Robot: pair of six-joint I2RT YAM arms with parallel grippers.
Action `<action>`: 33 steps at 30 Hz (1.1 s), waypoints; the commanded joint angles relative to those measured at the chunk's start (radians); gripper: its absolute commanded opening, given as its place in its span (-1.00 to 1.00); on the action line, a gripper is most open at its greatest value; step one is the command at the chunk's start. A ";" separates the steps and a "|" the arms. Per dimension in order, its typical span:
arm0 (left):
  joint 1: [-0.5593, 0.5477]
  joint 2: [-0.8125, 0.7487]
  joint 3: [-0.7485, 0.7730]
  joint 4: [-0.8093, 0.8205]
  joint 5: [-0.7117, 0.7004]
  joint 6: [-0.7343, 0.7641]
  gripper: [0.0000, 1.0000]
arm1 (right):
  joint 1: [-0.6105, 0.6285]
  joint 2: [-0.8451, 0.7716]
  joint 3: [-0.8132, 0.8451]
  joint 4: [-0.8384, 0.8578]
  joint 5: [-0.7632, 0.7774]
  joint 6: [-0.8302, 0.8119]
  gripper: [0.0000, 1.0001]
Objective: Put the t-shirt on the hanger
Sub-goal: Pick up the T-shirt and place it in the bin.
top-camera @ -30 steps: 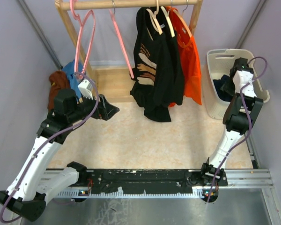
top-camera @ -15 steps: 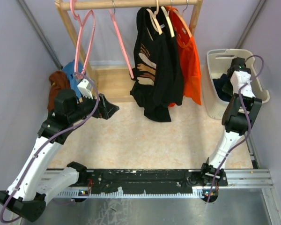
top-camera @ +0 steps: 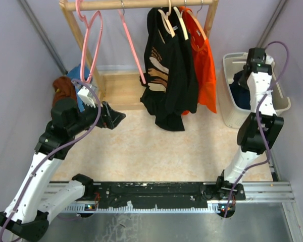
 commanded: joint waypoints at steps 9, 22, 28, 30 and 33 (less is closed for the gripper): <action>-0.003 -0.025 0.076 -0.045 -0.027 -0.010 0.99 | 0.003 -0.161 0.258 -0.011 -0.004 -0.003 -1.00; -0.004 -0.045 0.105 -0.071 -0.041 0.008 0.99 | 0.002 -0.316 0.349 0.046 -0.037 -0.020 -1.00; -0.004 -0.077 0.083 -0.066 -0.029 0.004 0.99 | -0.029 -0.394 0.307 0.117 -0.111 -0.028 -1.00; -0.004 -0.090 0.079 -0.065 -0.024 0.004 0.99 | -0.059 -0.424 0.276 0.151 -0.180 -0.028 -1.00; -0.003 -0.111 0.069 -0.065 -0.021 0.004 0.99 | -0.114 -0.466 0.234 0.194 -0.309 -0.011 -1.00</action>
